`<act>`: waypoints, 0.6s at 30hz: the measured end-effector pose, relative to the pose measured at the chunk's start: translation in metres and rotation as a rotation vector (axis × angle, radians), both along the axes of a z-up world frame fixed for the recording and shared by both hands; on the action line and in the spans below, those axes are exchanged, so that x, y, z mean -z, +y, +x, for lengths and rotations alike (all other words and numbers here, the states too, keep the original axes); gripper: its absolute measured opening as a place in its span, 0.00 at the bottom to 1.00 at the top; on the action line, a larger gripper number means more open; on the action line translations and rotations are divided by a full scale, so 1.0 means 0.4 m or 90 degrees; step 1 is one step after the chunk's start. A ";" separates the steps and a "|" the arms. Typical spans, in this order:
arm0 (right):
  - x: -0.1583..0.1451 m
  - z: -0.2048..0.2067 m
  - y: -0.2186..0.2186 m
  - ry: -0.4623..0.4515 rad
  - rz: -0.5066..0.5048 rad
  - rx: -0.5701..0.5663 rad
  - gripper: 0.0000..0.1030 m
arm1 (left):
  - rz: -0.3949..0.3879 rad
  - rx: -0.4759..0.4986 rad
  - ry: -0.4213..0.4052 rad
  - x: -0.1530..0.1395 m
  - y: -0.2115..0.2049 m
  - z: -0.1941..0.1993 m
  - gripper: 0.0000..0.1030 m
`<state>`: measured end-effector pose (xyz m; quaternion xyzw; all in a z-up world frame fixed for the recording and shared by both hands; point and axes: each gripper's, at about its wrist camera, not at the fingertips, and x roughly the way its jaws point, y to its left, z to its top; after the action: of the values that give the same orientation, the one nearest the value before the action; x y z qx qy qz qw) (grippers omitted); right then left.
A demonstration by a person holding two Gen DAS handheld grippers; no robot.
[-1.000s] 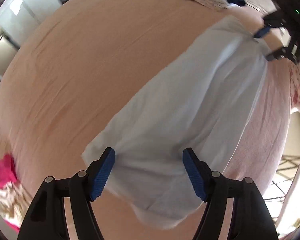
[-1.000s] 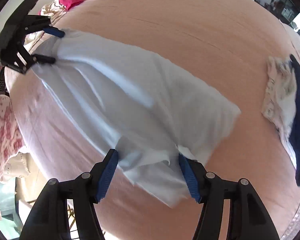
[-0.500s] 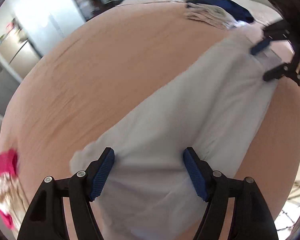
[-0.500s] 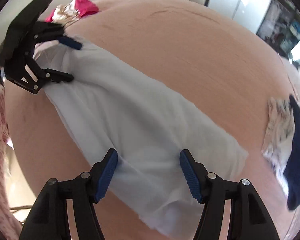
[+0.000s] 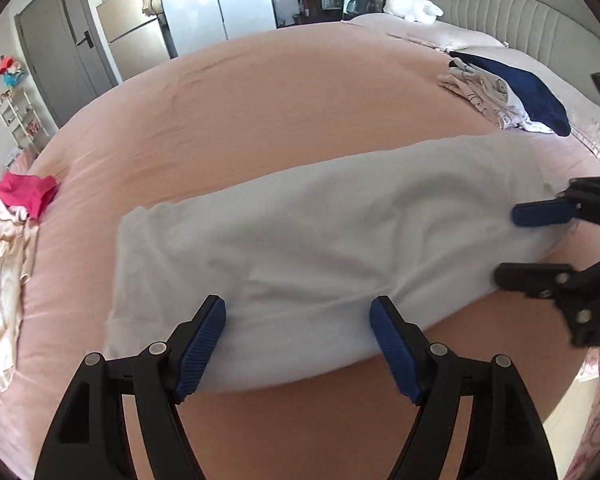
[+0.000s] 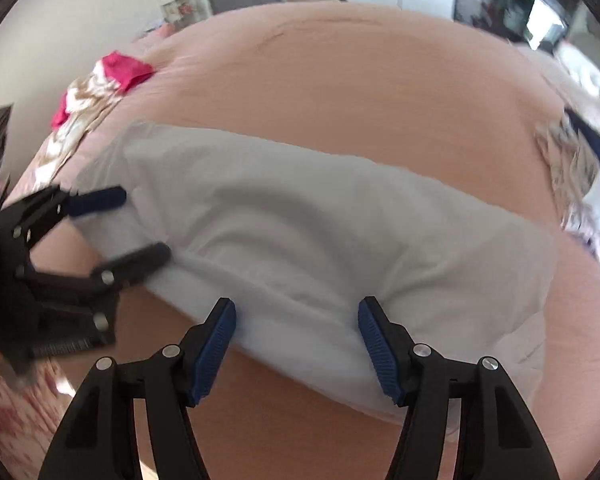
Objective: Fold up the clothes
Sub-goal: 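Grasp the folded strip's end with both grippers and lift it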
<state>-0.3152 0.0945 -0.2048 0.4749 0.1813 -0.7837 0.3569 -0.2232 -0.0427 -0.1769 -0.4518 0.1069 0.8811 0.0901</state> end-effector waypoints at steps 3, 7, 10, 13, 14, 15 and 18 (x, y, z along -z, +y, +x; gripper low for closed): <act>-0.067 0.007 0.001 0.025 -0.063 0.026 0.62 | 0.061 -0.026 0.020 -0.035 0.028 0.003 0.72; -0.116 -0.023 -0.048 0.040 -0.140 0.092 0.63 | 0.065 -0.014 0.029 -0.044 0.099 -0.049 0.72; -0.056 -0.060 -0.103 0.021 -0.103 0.086 0.62 | -0.015 0.019 -0.013 0.015 0.126 -0.065 0.72; -0.008 -0.016 -0.067 0.044 -0.039 -0.048 0.57 | -0.030 0.065 -0.024 0.016 0.026 -0.047 0.74; -0.017 0.013 -0.041 0.073 -0.027 -0.092 0.61 | -0.032 0.060 -0.036 0.021 0.000 -0.061 0.74; -0.027 0.037 -0.015 0.098 -0.014 -0.130 0.61 | -0.017 0.054 -0.049 0.014 -0.021 -0.078 0.74; -0.093 0.015 0.026 0.126 -0.004 -0.062 0.61 | -0.010 0.007 -0.010 -0.052 -0.049 -0.108 0.74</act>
<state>-0.3090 0.1049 -0.1678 0.3847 0.2359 -0.8089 0.3769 -0.2664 -0.0623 -0.1561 -0.4587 0.1159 0.8762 0.0923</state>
